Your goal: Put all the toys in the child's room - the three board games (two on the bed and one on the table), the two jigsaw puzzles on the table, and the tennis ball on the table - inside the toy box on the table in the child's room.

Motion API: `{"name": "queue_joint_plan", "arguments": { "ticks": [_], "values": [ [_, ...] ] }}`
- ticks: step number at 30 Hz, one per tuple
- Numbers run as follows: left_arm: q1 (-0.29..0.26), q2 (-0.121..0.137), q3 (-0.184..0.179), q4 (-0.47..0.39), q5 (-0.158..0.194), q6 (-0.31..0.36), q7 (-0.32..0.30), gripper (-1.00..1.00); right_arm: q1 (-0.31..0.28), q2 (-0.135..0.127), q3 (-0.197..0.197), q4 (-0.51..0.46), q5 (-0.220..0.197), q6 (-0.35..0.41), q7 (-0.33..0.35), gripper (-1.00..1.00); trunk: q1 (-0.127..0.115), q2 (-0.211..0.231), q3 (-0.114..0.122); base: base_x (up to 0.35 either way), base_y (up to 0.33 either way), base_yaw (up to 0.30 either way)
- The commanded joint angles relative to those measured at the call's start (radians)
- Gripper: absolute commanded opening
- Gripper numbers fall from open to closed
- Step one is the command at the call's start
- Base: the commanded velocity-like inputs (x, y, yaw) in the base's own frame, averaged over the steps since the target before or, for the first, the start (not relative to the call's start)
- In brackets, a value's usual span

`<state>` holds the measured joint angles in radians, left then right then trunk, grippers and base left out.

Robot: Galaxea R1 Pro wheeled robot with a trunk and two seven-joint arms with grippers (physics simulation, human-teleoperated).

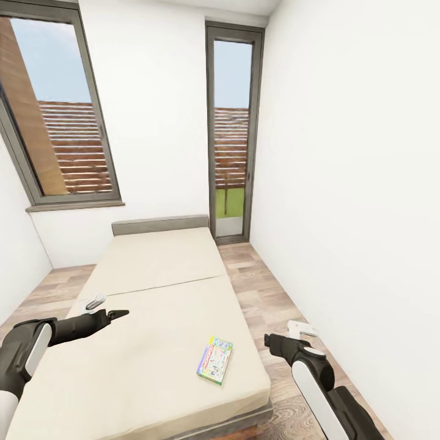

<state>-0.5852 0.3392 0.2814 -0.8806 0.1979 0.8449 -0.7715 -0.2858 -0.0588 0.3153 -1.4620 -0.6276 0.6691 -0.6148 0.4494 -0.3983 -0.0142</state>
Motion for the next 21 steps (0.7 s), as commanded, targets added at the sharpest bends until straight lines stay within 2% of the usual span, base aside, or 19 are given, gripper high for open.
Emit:
{"name": "queue_joint_plan", "arguments": {
  "ticks": [1,9,21],
  "values": [
    [-0.001,0.0,0.002,0.0,0.0,0.004,-0.003,1.0,-0.001,-0.001,0.003,-0.001,-0.009,0.001,-0.01,1.0,0.001,-0.002,-0.002,0.0,0.0,0.0],
    [-0.001,0.0,0.002,0.0,0.0,0.005,-0.003,1.0,-0.001,0.001,0.004,-0.001,-0.009,0.001,-0.011,1.0,0.001,-0.002,-0.001,0.0,-0.043,0.042],
    [-0.001,0.0,0.001,-0.001,0.001,0.005,-0.004,1.0,-0.001,0.001,0.012,-0.002,-0.009,0.003,-0.013,1.0,0.001,-0.002,-0.001,0.0,-0.17,0.249]
  ]
}}
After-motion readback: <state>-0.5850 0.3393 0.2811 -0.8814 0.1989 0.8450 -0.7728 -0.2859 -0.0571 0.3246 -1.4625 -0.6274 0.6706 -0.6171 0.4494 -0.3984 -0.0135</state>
